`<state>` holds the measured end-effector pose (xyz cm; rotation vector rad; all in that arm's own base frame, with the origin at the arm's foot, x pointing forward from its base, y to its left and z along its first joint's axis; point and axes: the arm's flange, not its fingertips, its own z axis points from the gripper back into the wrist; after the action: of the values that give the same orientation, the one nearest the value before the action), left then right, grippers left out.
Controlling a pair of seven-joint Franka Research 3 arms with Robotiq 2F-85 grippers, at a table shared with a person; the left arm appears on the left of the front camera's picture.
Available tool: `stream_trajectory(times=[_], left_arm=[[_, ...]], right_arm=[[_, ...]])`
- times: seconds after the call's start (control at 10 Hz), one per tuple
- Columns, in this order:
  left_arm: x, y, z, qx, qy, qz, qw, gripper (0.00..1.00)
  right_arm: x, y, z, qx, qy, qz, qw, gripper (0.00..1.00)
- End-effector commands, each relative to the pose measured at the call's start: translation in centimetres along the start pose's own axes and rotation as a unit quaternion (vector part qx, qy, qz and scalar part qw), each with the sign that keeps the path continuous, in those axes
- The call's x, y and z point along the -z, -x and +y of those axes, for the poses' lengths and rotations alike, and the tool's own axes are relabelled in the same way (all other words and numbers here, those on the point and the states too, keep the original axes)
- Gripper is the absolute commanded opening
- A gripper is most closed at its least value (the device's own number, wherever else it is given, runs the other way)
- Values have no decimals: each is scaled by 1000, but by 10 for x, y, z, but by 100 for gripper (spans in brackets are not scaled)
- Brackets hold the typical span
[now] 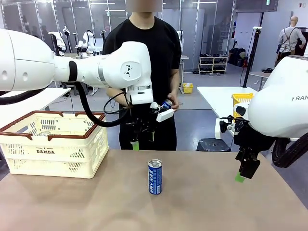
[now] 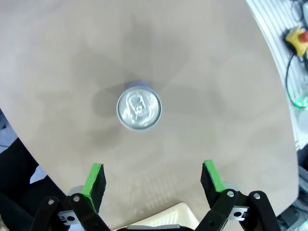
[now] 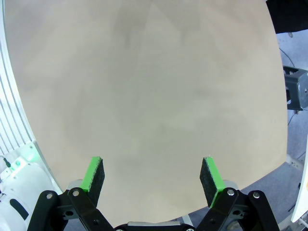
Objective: Place the drinks into the Shopping basket.
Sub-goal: Pick up one drink and place it into the Shopping basket.
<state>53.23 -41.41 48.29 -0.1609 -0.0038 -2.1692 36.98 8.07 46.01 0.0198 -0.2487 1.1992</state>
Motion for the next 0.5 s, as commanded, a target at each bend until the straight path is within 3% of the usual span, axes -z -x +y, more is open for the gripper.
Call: stream_trajectory(times=[0.0,0.4], left_arm=[[9,-23,-14,-50,-1,-3,999,100],[24,-56,-35,-86,-25,5,996,100]], right_arm=[[-1,0,0,1,1,4,1000,100],[-1,0,0,1,1,4,1000,100]])
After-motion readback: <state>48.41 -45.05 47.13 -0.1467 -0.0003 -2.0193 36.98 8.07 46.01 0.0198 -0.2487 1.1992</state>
